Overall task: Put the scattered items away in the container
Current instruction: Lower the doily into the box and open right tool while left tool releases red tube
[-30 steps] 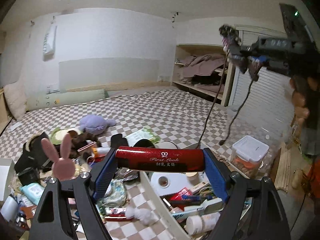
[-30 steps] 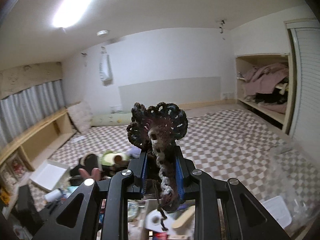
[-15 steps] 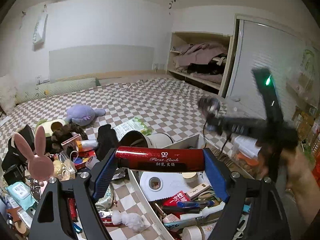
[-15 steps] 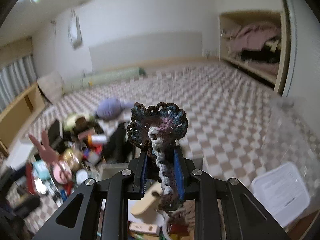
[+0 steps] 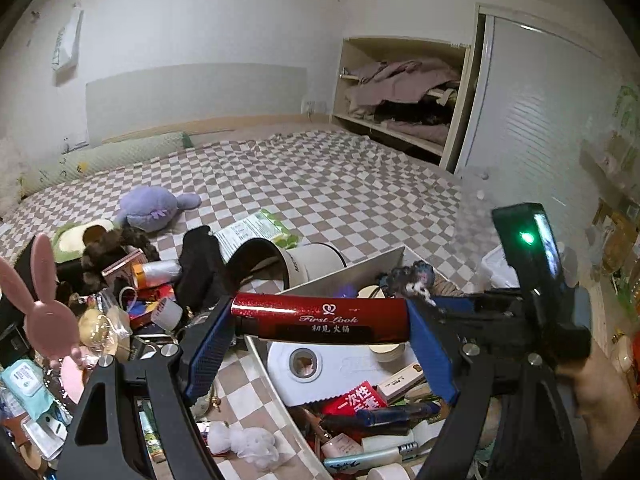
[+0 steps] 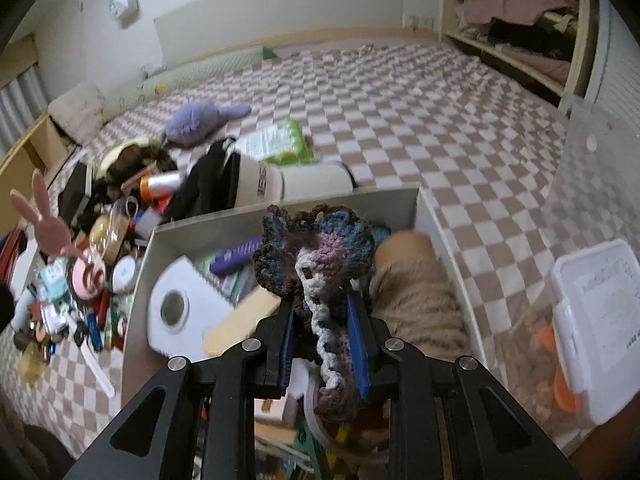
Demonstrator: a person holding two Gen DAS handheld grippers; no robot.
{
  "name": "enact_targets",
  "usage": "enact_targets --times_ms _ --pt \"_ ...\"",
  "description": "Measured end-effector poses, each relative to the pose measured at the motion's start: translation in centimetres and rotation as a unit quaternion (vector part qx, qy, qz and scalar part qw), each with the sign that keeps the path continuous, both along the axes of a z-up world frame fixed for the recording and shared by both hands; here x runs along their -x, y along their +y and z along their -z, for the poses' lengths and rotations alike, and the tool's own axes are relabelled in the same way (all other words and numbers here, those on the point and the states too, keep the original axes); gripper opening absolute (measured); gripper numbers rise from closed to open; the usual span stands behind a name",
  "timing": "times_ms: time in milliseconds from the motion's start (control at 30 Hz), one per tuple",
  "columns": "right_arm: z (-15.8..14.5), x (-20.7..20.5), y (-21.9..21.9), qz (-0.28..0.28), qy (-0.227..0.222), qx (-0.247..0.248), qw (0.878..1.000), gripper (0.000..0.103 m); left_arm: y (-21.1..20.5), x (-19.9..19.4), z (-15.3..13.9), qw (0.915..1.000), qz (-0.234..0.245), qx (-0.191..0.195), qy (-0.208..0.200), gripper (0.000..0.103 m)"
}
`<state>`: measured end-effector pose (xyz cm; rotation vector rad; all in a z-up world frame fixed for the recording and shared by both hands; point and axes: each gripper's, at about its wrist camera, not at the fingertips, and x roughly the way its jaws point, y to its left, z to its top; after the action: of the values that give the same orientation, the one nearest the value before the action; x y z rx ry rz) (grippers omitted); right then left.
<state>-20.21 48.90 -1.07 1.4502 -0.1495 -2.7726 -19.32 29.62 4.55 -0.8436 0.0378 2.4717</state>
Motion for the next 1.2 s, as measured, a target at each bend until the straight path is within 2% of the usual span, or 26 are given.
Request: enact_targets --times_ms 100,133,167,200,233,267,433,533,900,967,1033,1200 --pt "0.9 -0.2 -0.3 -0.015 -0.019 -0.003 1.000 0.025 0.8 0.7 0.6 0.9999 0.002 0.002 -0.012 0.083" --pt "1.1 -0.5 -0.3 -0.018 -0.027 -0.002 0.999 0.031 1.0 0.9 0.8 0.9999 0.002 0.002 -0.016 0.083" --pt "1.4 -0.5 -0.4 -0.019 -0.029 -0.001 0.999 0.049 1.3 1.1 1.0 0.9998 0.002 0.003 -0.020 0.083" --pt "1.5 -0.8 -0.3 -0.018 -0.027 -0.002 0.999 0.059 1.5 1.4 1.1 0.9997 0.002 0.003 -0.024 0.083" --pt "1.5 -1.1 -0.4 -0.023 -0.020 -0.002 1.000 0.067 1.7 1.6 1.3 0.9996 0.002 0.004 -0.028 0.083" --pt "1.4 -1.5 -0.5 -0.026 -0.015 -0.003 1.000 0.070 2.0 1.9 1.6 0.9994 0.001 0.005 -0.033 0.083" --pt "0.6 -3.4 0.1 -0.030 0.012 0.026 0.999 0.070 3.3 3.5 2.8 0.9977 -0.008 0.007 -0.066 0.083" --pt "0.6 -4.4 0.4 -0.023 0.027 0.041 0.999 0.079 4.2 4.6 3.8 0.9953 -0.015 0.009 -0.095 0.083" --pt "1.3 -5.6 0.1 -0.048 0.040 0.069 0.996 0.079 6.2 6.3 6.9 0.9874 -0.034 0.050 -0.146 0.084" --pt "1.2 -5.7 0.1 -0.049 0.042 0.070 0.995 0.079 6.2 6.5 7.4 0.9849 -0.034 0.048 -0.163 0.086" --pt "1.2 -5.6 0.2 -0.050 0.044 0.077 0.995 0.079 6.1 6.6 7.6 0.9830 -0.039 0.045 -0.174 0.096" --pt "1.2 -5.8 0.3 -0.052 0.045 0.078 0.995 0.079 5.8 6.2 6.9 0.9840 -0.039 0.039 -0.169 0.097"
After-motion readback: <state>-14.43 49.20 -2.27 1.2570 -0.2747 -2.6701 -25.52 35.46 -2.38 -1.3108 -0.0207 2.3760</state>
